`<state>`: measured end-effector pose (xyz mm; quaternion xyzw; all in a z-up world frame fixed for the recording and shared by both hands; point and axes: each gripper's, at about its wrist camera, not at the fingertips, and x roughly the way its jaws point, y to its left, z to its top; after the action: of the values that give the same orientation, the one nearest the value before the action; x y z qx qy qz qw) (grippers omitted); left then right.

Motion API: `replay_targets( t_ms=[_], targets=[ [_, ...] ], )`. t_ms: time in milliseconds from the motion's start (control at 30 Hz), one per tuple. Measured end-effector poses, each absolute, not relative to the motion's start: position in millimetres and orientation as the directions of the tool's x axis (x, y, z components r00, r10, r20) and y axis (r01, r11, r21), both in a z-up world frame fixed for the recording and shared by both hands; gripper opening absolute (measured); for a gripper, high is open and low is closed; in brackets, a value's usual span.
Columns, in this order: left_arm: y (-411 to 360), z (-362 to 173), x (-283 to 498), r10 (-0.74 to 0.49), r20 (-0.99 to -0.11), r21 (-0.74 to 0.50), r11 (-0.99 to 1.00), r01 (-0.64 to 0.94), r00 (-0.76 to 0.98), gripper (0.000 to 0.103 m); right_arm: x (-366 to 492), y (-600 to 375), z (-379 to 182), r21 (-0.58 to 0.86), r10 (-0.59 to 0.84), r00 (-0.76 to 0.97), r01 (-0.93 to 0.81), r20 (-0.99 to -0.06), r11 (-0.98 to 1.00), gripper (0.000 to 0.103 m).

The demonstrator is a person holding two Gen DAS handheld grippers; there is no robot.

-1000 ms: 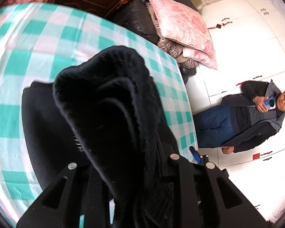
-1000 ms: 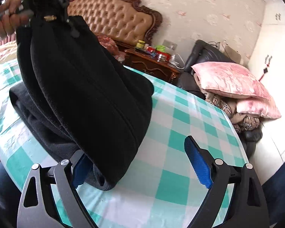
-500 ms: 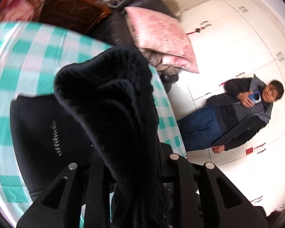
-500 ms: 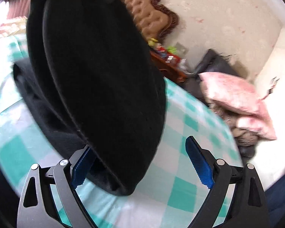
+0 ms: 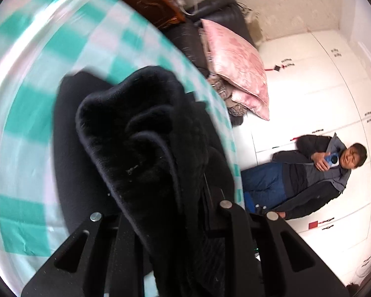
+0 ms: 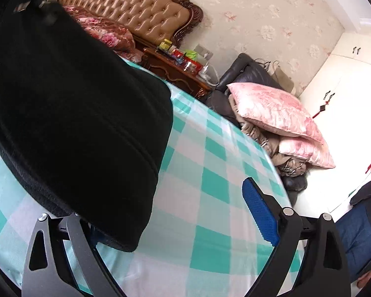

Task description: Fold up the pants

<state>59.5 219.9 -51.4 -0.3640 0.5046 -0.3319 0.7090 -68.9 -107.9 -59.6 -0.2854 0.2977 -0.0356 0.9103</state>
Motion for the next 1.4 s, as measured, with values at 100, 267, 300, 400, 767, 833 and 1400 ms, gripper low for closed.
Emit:
replay_targets(
  t_ms=[100,267,300,400,767,833,1400],
  targets=[
    [229.3,-83.3,56.8,-0.848,-0.448,-0.870,0.486,0.077,0.282,0.021,-68.6,-105.3,-65.3,-0.551,-0.236,0.815,-0.119,-0.530,0.826,0.089],
    [220.4,-47.5,57.1,-0.823,-0.473,-0.826,0.539,0.167,0.316,0.021,-70.4,-104.6,-61.6,-0.542,-0.235,0.809,-0.119,-0.538,0.832,0.089],
    [219.3,-37.2,56.0,-0.815,-0.477,-0.810,0.553,0.194,0.327,0.021,-72.1,-103.1,-61.4,-0.540,-0.232,0.810,-0.120,-0.538,0.833,0.089],
    [220.5,-18.0,58.1,-0.800,-0.486,-0.772,0.582,0.256,0.352,0.021,-75.4,-96.1,-62.9,-0.546,-0.209,0.816,-0.149,-0.539,0.825,0.089],
    [238.2,-91.1,58.9,-0.815,-0.463,-0.849,0.521,0.091,0.348,0.029,-108.9,-128.0,-20.4,-0.286,0.214,0.723,-0.502,-0.657,0.816,0.090],
    [237.7,-91.6,59.1,-0.820,-0.462,-0.852,0.516,0.087,0.338,0.031,-105.5,-147.1,0.8,-0.161,0.313,0.698,-0.524,-0.644,0.836,0.090],
    [222.0,41.8,-8.3,-0.546,-0.591,-0.538,0.815,0.213,0.594,0.096,101.6,-119.4,32.8,0.229,0.559,0.463,-0.592,-0.688,0.773,0.091]
  ],
)
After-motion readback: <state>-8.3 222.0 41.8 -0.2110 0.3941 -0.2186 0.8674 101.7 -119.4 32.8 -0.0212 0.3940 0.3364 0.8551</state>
